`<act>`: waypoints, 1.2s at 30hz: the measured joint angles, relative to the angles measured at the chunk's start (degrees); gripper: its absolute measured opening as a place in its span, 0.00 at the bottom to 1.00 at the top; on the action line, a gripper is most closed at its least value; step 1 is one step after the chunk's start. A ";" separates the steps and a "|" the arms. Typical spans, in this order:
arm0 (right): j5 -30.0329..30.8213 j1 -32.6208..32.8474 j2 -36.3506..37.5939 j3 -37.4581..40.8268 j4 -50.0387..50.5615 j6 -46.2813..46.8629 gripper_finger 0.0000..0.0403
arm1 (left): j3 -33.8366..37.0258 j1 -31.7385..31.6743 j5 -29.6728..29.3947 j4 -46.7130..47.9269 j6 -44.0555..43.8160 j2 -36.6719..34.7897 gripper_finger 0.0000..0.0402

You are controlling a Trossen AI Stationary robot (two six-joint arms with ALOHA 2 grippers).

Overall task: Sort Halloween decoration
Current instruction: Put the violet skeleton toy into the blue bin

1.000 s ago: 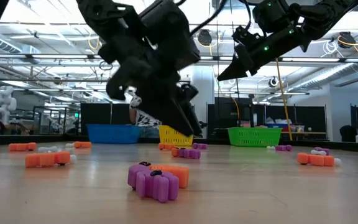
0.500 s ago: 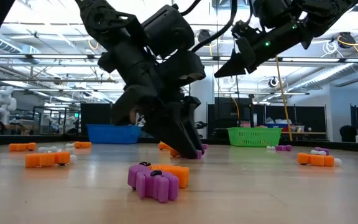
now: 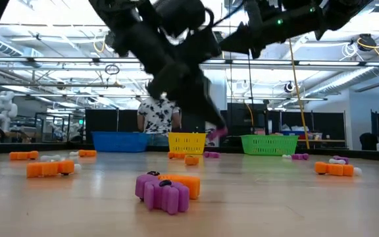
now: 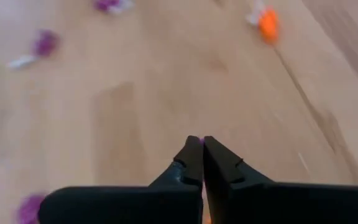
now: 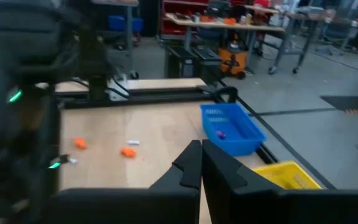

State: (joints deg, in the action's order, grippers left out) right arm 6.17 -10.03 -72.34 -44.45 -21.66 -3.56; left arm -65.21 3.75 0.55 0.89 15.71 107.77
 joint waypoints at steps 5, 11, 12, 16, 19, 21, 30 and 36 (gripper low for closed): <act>0.10 1.64 0.25 -0.19 -1.14 0.10 0.00 | -0.04 -2.54 -3.15 -0.20 -5.72 -8.35 0.01; 0.26 1.47 1.54 -0.28 -1.51 -0.11 0.00 | -0.09 -4.77 -9.67 12.62 -9.40 -18.57 0.01; 0.26 1.28 1.63 -0.29 -1.99 -0.14 0.00 | -0.09 -5.17 -11.25 15.03 -9.91 -19.68 0.00; 1.66 0.86 1.86 -0.30 -1.77 1.11 0.00 | 2.78 -7.38 -14.63 18.73 -12.44 -24.45 0.00; 3.08 0.83 1.95 -0.30 -1.08 2.39 0.00 | 7.28 -11.63 -14.49 18.71 -13.44 -28.33 0.00; 3.06 0.70 1.93 -0.30 -0.03 2.44 0.00 | 10.66 -15.94 -14.32 18.62 -14.24 -30.67 0.00; 3.08 -2.23 1.92 -0.30 -0.40 1.56 0.00 | 15.39 -37.49 -8.62 19.28 -10.99 -33.64 0.00; 3.08 -2.71 1.92 -0.30 0.04 2.36 0.00 | 15.37 -50.77 -7.99 21.14 -5.64 -27.86 0.00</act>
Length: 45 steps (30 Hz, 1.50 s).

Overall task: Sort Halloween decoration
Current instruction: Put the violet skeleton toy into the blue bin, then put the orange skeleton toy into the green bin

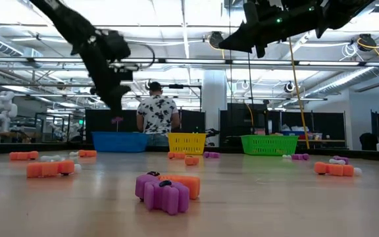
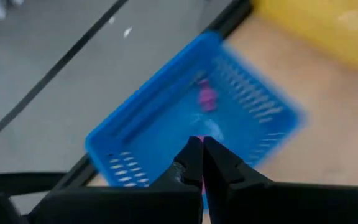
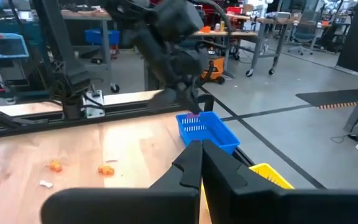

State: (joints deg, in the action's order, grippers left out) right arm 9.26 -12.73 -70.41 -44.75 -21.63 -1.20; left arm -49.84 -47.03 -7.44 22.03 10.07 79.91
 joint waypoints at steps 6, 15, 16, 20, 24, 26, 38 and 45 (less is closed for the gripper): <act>1.43 -0.98 0.00 0.00 0.07 -1.16 0.00 | -1.34 -8.37 6.02 -5.06 1.39 9.01 0.00; 1.26 -2.63 0.00 0.00 0.51 -1.58 0.00 | -2.34 -8.35 8.40 -5.10 1.26 14.17 0.00; 1.27 -2.81 0.00 0.00 0.65 -1.61 0.00 | -2.34 -8.35 8.73 -5.24 1.19 14.11 0.00; 1.25 -3.52 0.00 0.00 2.30 -0.65 0.00 | -2.34 -8.35 9.74 -5.16 0.82 14.01 0.07; 1.25 -3.85 0.00 0.00 6.18 0.69 0.02 | -2.34 -8.07 10.64 -5.30 0.78 13.98 0.20; 1.25 -3.85 0.00 0.02 9.03 0.77 0.05 | -2.34 -7.82 10.64 -5.56 0.58 13.98 0.25; 1.68 -3.64 4.78 0.02 33.82 7.51 0.26 | -2.29 -2.75 10.60 -12.23 -2.13 11.14 0.14; 1.68 -1.11 7.15 0.02 52.06 19.16 0.31 | 1.31 2.10 11.48 -19.58 -2.93 4.81 0.01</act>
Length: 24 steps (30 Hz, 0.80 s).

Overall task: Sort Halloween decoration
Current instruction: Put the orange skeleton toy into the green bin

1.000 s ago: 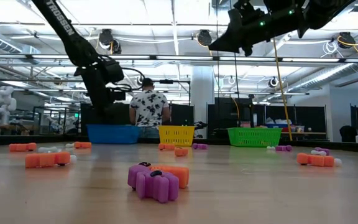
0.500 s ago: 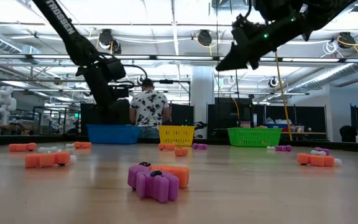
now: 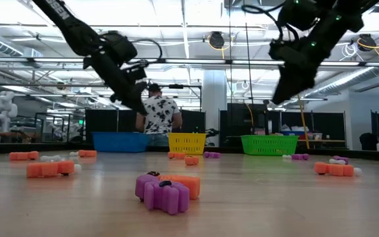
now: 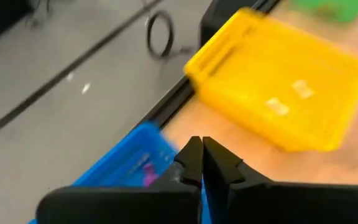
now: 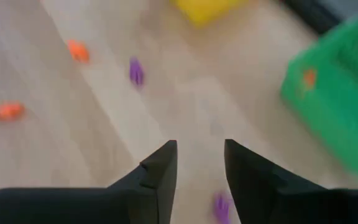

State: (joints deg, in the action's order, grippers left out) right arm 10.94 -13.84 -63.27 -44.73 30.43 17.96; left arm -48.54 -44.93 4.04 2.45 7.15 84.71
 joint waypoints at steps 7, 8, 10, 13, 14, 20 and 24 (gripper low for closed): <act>-0.22 5.42 -1.73 0.00 8.57 10.01 0.30 | 12.43 6.50 0.67 -16.23 -2.33 -8.51 0.01; -0.33 6.23 -2.07 0.00 8.96 10.98 0.30 | 14.14 7.54 0.67 -18.20 -2.35 -9.71 0.01; -0.49 7.84 -2.74 0.00 9.45 12.47 0.30 | 17.47 9.50 0.70 -22.29 -2.35 -11.77 0.01; -1.52 10.84 -4.11 0.00 8.56 13.11 0.30 | 21.89 12.25 0.78 -27.36 -2.33 -14.56 0.01; -2.74 12.19 -4.83 0.00 7.87 12.84 0.30 | 23.28 13.06 0.78 -28.55 -2.33 -15.41 0.01; -8.02 20.59 -9.31 0.00 0.01 14.41 0.33 | 29.11 16.33 0.87 -35.57 -2.31 -16.97 0.01; -9.66 26.40 -13.01 0.00 -5.29 15.87 0.34 | 29.99 17.19 0.87 -36.45 -2.28 -16.93 0.01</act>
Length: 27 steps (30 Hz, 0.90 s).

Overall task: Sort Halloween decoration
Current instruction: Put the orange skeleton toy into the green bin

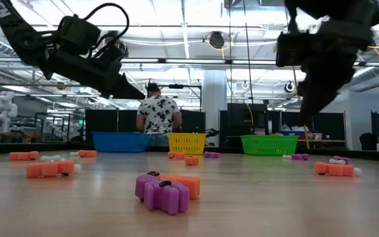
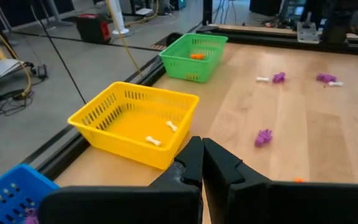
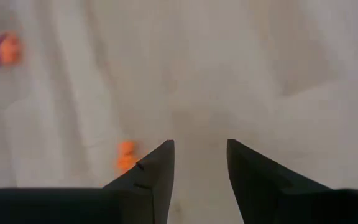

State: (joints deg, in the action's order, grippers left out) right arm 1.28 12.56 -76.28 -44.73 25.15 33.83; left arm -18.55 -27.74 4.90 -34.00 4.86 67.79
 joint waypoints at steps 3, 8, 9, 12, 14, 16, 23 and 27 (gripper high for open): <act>0.01 3.81 -3.48 0.00 -3.49 1.47 0.34 | -0.01 0.15 0.00 -0.11 0.38 -0.02 0.01; 0.07 8.86 -9.08 0.00 -10.36 1.48 0.34 | 0.00 0.15 1.33 -0.11 0.37 -0.02 0.02; 0.09 9.46 -10.13 0.00 -11.37 1.59 0.34 | -0.02 0.15 1.51 -0.10 0.37 -0.02 0.02; 0.29 10.89 -13.54 -1.29 -12.02 1.86 0.34 | -0.02 0.15 1.53 -0.06 0.17 -0.02 0.02; 0.60 11.60 -15.74 -2.63 -11.97 1.34 0.34 | -0.02 0.15 1.53 -0.06 0.07 -0.02 0.02; 2.03 12.15 -17.87 -4.20 -11.09 0.83 0.34 | -0.02 0.15 1.53 -0.06 0.00 -0.02 0.02; 5.74 12.74 -23.21 -9.27 -2.08 0.58 0.29 | -0.02 0.15 1.55 0.24 -0.09 0.00 0.02; 5.33 12.70 -24.34 -10.30 -0.87 0.53 0.23 | -0.02 0.15 1.55 0.49 -0.09 0.00 0.02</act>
State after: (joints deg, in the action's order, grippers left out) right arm 6.61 25.26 -100.62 -55.03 24.27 34.37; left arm -18.57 -27.59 6.45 -33.52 4.78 67.79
